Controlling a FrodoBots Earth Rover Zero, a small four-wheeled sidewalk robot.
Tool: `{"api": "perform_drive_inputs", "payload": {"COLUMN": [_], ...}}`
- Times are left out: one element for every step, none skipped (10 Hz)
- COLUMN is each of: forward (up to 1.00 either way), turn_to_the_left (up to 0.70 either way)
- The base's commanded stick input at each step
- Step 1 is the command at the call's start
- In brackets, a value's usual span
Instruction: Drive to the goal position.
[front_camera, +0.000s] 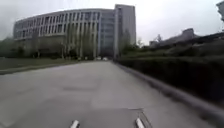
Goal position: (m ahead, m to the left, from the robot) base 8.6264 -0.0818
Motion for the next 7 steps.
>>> {"api": "perform_drive_inputs", "payload": {"forward": [1.0, 1.0, 1.0, 1.0, 1.0, 1.0, 1.0], "turn_to_the_left": [-0.19, -0.34, -0.34, -0.34, -0.34, -0.34, -0.34]}}
